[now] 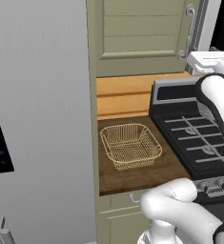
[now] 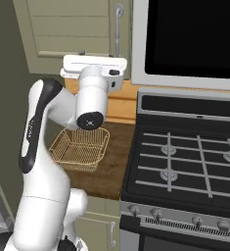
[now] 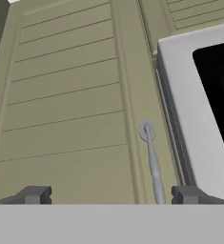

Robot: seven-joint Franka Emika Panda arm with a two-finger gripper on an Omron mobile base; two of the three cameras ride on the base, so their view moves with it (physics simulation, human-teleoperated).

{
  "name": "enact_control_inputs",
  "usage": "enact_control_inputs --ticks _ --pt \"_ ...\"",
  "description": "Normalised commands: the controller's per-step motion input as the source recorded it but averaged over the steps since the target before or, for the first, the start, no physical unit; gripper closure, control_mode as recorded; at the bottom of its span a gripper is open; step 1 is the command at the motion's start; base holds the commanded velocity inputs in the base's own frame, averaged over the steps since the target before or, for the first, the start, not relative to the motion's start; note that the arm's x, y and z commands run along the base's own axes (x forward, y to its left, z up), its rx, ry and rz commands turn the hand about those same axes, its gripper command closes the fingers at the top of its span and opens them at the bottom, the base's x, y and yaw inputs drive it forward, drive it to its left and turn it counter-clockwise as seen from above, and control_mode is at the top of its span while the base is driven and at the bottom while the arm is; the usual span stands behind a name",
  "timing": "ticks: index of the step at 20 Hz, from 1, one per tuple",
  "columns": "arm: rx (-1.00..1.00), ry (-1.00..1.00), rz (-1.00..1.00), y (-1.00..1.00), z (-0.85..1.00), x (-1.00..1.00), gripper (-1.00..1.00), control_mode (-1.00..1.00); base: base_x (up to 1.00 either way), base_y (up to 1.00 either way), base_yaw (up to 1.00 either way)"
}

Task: Open the cabinet, pick up the bread from the cabinet and place it in the basket. Then move the basket to the dining counter.

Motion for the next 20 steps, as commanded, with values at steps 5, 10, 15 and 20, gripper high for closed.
enact_control_inputs --ticks 5,10,15,20 --pt "0.00 0.00 0.07 -0.25 0.00 0.39 -1.00 -1.00 0.00 0.00 0.00" --pt "0.00 0.00 0.07 -0.17 0.00 0.26 -1.00 -1.00 0.00 0.00 0.00" --pt "0.00 0.00 0.03 -0.01 0.00 0.36 -1.00 -1.00 0.00 0.00 0.00" --pt "0.00 0.00 0.01 0.00 0.00 0.47 -1.00 -1.00 0.00 0.00 0.00"
